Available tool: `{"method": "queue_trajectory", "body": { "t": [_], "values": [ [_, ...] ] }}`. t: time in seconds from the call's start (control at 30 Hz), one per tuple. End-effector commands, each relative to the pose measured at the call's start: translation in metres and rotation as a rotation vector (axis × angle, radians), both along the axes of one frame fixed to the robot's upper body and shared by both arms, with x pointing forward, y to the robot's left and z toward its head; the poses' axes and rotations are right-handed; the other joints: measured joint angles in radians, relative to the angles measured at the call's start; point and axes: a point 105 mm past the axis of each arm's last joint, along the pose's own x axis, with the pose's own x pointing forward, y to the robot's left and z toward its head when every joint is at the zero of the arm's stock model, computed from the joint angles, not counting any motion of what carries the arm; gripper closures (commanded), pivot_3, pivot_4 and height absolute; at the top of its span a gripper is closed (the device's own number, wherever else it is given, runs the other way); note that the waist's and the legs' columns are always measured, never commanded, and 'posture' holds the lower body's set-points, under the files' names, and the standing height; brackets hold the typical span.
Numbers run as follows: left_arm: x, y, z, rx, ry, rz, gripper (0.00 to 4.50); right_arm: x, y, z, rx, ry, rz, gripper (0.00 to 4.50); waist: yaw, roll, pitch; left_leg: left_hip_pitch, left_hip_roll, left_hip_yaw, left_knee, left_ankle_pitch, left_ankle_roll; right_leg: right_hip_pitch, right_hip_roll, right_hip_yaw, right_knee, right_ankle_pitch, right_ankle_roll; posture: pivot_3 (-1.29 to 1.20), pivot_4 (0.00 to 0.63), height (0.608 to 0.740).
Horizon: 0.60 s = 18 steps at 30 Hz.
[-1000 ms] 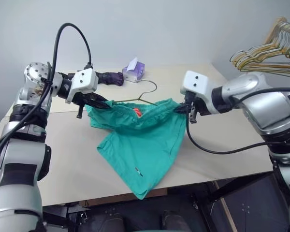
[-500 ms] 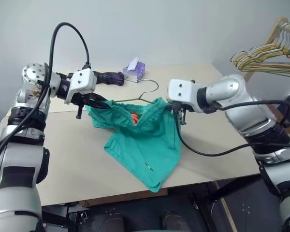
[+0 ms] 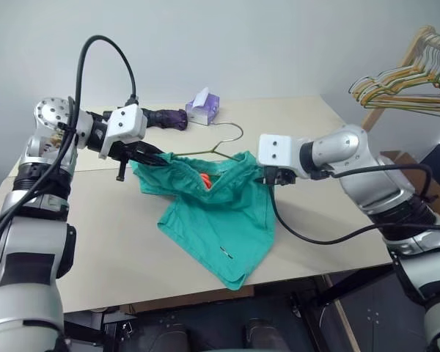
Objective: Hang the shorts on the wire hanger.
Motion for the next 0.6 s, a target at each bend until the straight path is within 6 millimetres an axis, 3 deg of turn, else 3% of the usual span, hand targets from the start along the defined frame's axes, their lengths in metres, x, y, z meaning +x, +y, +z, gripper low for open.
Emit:
{"method": "queue_trajectory", "body": {
  "t": [0.03, 0.37, 0.6],
  "values": [
    [0.001, -0.001, 0.020, -0.031, -0.064, -0.007, 4.48, 0.000, -0.004, 0.021, 0.083, -0.011, -0.031, 1.75, 0.001, 0.000, 0.000, 0.000, 0.000, 0.000, 0.000, 0.000, 0.000, 0.000, 0.000, 0.000, 0.000, 0.000, 0.000, 0.00, 0.000, 0.740],
    [0.000, -0.004, 0.025, -0.052, -0.081, -0.021, 4.48, -0.014, 0.004, 0.046, 0.274, 0.153, 0.018, 1.75, 0.000, 0.000, 0.000, 0.000, 0.000, 0.000, 0.000, 0.000, 0.000, 0.000, 0.000, 0.000, 0.000, 0.000, 0.000, 0.01, 0.000, 0.740],
    [-0.001, -0.006, 0.027, -0.070, -0.092, -0.038, 4.48, 0.000, 0.007, 0.030, 0.289, 0.236, -0.045, 1.75, 0.001, 0.000, 0.000, 0.000, 0.000, 0.000, 0.000, 0.000, 0.000, 0.001, 0.000, 0.000, 0.002, 0.000, 0.000, 0.01, 0.000, 0.740]
  ]
}}
